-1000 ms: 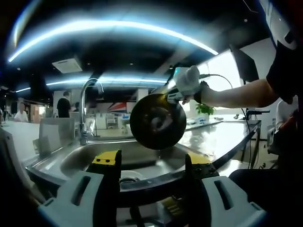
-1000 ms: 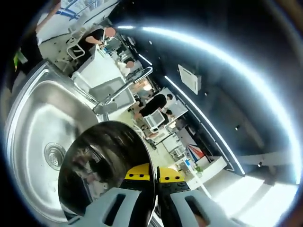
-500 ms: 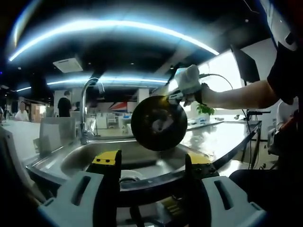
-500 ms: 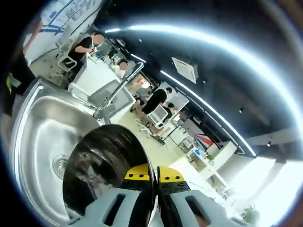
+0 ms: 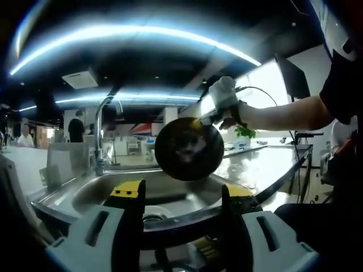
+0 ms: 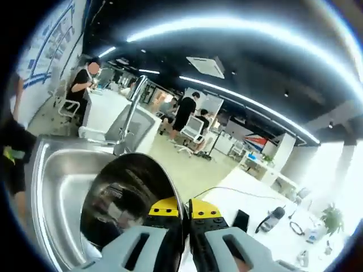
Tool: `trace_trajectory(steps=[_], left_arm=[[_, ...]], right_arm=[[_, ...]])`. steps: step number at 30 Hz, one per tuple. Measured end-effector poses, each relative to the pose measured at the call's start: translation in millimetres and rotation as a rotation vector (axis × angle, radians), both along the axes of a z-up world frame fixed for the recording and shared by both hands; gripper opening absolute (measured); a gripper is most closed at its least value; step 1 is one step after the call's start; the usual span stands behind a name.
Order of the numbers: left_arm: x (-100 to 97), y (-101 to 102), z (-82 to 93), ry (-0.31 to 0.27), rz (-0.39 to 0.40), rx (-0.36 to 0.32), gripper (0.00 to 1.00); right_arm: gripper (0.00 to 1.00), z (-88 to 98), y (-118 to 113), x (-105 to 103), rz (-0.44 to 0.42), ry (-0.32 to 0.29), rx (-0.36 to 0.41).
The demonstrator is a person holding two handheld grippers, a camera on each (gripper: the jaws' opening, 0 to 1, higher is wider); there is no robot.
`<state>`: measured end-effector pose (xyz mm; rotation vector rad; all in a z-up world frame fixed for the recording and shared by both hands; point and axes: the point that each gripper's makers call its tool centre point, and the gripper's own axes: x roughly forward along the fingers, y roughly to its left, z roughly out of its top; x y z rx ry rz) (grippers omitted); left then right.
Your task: Pick up bowl with dirty water move over sink pour dirty water into sink return bowl to place
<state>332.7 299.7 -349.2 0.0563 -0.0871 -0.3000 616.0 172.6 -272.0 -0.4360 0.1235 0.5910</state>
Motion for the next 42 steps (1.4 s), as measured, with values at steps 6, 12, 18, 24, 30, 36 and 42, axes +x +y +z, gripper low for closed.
trace_trajectory(steps=[6,12,18,24,30,36,42], left_arm=[[-1.8,-1.2,0.6,-0.001,-0.001,0.004,0.54],[-1.9,-4.8,3.0,-0.004,-0.009,0.01,0.54],[-1.5,-7.1,4.7,-0.009,-0.015,0.009,0.54],[-1.4,-6.7,3.1,-0.005,-0.015,0.011,0.54],[-1.1,-6.3,3.1,-0.004,-0.013,0.012,0.54],[-1.2,-7.8,1.9,-0.002,-0.013,0.011,0.54],[-1.9,-8.2,4.5,-0.009,-0.007,0.008,0.54]], right_arm=[[0.0,-9.7,-7.3,4.7,-0.023,0.115,0.086],[0.0,-17.0,-11.1,0.2,-0.029,0.173,0.114],[0.0,-20.2,-15.1,-2.4,-0.044,0.198,0.131],[0.0,-28.8,-19.7,1.8,-0.07,0.269,0.178],[0.0,-45.6,-27.6,4.2,-0.09,0.42,0.262],[0.0,-47.3,-42.6,6.6,-0.118,0.409,0.257],[0.0,-50.3,-56.9,3.9,-0.146,0.466,0.294]])
